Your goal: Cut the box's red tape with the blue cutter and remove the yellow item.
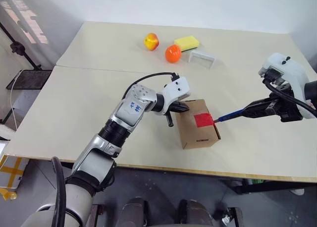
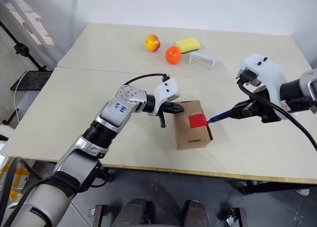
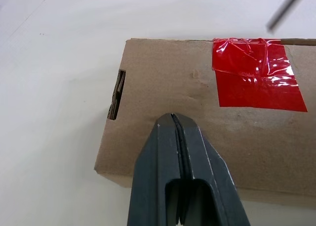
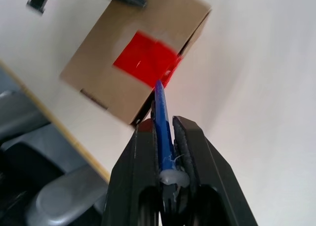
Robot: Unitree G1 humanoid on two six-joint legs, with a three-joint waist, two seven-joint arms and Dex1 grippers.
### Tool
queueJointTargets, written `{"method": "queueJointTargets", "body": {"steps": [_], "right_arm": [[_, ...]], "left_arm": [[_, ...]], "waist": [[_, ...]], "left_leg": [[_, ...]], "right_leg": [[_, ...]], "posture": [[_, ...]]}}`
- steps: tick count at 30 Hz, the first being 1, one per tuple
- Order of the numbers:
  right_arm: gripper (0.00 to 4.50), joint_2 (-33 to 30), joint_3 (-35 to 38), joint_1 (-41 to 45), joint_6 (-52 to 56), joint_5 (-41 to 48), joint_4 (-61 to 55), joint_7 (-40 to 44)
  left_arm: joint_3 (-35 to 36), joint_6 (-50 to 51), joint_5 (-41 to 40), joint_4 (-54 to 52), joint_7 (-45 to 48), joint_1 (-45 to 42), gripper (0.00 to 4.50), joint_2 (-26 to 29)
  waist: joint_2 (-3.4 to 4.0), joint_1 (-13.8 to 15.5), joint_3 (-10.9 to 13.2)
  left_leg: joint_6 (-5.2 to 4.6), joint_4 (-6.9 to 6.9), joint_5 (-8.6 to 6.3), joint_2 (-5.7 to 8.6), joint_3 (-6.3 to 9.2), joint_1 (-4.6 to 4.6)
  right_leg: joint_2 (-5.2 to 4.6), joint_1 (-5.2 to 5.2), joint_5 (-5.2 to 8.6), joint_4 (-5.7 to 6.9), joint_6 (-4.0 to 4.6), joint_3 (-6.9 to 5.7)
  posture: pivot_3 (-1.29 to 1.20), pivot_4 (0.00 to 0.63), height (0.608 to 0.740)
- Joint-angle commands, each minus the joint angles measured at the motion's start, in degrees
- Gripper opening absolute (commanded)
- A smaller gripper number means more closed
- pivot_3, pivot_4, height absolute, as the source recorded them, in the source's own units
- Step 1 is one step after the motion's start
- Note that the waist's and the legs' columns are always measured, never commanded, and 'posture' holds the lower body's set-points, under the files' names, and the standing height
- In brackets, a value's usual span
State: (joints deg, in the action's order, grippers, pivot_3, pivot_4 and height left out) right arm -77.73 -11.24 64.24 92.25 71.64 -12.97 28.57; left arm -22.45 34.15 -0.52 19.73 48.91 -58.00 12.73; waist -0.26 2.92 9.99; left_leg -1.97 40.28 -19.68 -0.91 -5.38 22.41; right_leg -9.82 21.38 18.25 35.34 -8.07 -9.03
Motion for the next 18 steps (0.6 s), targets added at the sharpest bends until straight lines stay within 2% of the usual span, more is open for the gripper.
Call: {"method": "queueJointTargets", "body": {"steps": [1, 8, 18], "right_arm": [[0.17, 2.6, 1.6, 1.0, 0.2, -4.5, 1.9, -2.3], [0.17, 11.9, 4.1, 0.5, 0.2, -13.7, 6.6, -4.5], [0.17, 12.2, 5.3, -2.0, 0.2, -14.0, 4.1, -1.7]], "left_arm": [[-2.6, 1.1, 2.6, 4.6, -0.4, 1.7, 0.00, -0.3], [-2.7, 1.0, 2.7, 4.4, -0.3, 1.7, 0.00, -0.6], [-2.6, 1.6, 2.7, 3.4, -0.1, 2.0, 0.00, 0.1]], "waist": [[0.00, 0.2, 0.0], [-0.01, 0.2, 0.0], [-0.01, 0.1, 0.0]], "left_leg": [[-0.01, 0.00, 0.00, 0.00, 0.01, 0.01], [-0.07, 0.00, 0.05, 0.08, 0.00, 0.04], [-0.08, 0.00, 0.05, 0.11, 0.00, 0.06]], "right_leg": [[0.00, 0.00, 0.00, 0.00, 0.00, -0.01], [-0.05, 0.01, -0.03, 0.03, -0.05, -0.04], [-0.05, 0.01, -0.05, 0.02, -0.08, -0.04]], "posture": [[0.00, 0.150, 0.740], [0.00, 0.150, 0.740], [0.00, 0.150, 0.740]]}}
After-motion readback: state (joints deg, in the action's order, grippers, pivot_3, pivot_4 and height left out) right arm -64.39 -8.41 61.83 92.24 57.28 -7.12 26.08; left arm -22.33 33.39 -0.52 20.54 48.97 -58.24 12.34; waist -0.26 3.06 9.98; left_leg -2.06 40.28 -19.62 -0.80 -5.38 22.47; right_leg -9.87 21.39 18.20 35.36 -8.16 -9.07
